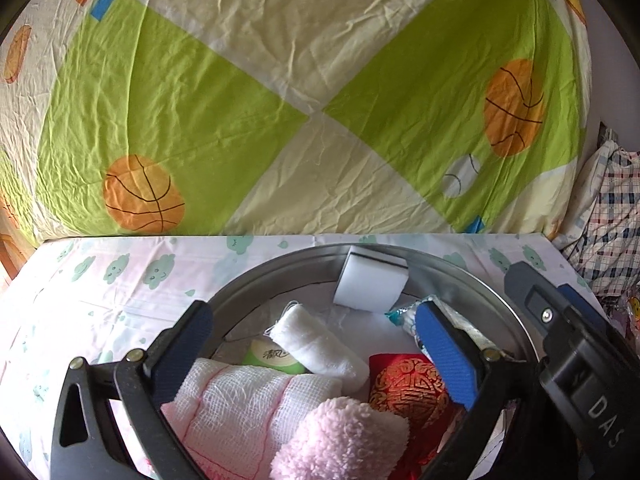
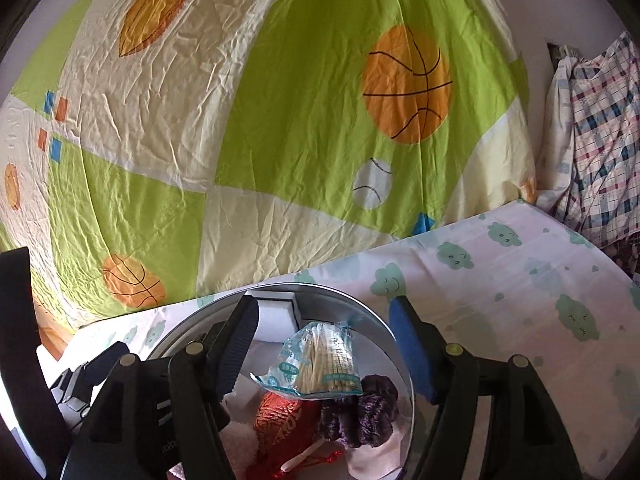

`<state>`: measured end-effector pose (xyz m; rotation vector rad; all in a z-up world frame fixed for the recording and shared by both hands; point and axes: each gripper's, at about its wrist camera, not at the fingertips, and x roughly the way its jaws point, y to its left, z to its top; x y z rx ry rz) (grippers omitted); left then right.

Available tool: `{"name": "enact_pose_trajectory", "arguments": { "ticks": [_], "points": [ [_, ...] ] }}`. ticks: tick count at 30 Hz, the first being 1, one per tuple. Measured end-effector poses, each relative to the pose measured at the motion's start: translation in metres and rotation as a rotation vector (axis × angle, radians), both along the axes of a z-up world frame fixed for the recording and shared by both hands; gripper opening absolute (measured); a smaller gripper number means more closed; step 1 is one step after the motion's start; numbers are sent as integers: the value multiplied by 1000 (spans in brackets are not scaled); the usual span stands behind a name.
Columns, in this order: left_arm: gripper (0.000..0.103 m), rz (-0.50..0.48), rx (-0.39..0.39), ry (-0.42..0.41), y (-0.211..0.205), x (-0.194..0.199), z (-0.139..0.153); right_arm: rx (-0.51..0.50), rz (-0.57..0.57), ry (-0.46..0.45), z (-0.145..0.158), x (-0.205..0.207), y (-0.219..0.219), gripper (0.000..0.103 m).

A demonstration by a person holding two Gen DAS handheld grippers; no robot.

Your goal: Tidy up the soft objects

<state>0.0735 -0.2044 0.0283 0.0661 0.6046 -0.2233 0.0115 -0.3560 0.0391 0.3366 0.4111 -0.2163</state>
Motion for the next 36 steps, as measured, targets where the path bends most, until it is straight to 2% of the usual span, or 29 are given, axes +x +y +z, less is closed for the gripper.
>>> {"name": "enact_pose_trajectory", "arguments": {
  "ticks": [3, 5, 10, 19, 29, 36],
  "points": [
    [102, 19, 30, -33, 0, -4, 1, -31, -38, -25, -3, -7, 2, 71],
    [102, 50, 46, -89, 1, -12, 3, -36, -63, -69, -4, -17, 1, 74],
    [103, 56, 5, -201, 15, -34, 6, -88, -105, -167, -4, -38, 7, 76],
    [103, 63, -56, -270, 33, -55, -8, -252, -153, -339, -3, -79, 37, 82],
    [103, 71, -81, -283, 44, -68, -21, -228, -150, -346, -13, -92, 37, 83],
    [103, 60, -109, -307, 55, -82, -22, -262, -152, -373, -13, -104, 46, 83]
  ]
}}
